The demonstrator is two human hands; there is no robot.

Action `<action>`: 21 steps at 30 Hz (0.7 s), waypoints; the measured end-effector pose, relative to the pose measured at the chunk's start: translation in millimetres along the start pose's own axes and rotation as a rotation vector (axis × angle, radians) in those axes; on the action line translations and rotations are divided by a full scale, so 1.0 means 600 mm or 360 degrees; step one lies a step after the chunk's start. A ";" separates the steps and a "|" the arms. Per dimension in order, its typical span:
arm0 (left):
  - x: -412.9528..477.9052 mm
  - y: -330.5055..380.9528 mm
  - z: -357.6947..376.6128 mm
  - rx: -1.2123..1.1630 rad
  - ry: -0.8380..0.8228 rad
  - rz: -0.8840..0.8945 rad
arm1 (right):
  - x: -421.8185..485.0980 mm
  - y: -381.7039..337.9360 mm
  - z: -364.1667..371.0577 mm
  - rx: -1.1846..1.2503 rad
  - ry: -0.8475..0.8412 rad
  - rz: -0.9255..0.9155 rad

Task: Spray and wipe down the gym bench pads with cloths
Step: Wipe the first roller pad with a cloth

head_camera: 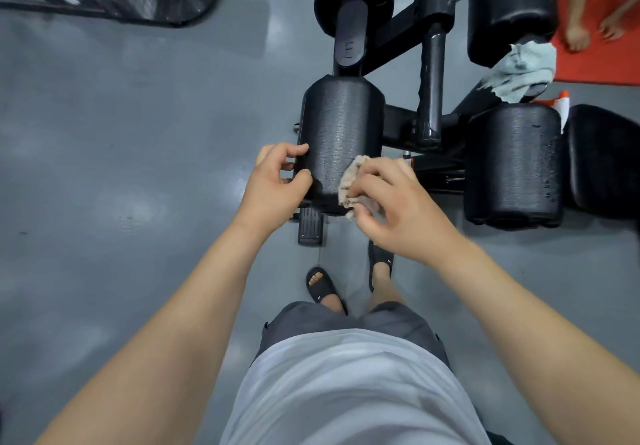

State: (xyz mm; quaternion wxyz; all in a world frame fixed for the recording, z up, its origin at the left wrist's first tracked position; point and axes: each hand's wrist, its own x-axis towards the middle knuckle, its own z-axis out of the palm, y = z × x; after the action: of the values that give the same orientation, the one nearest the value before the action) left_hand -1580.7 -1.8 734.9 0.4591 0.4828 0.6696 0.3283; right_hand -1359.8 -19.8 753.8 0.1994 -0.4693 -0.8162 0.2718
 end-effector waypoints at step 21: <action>-0.020 0.001 0.026 0.0165 0.0023 0.0268 | 0.016 -0.011 0.015 -0.0016 0.0144 -0.0079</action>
State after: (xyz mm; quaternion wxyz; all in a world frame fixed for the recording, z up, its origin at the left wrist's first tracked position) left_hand -1564.5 -12.9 733.4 0.3995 0.5581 0.6460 0.3340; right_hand -1373.8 -16.6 751.3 0.2404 -0.4618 -0.8190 0.2413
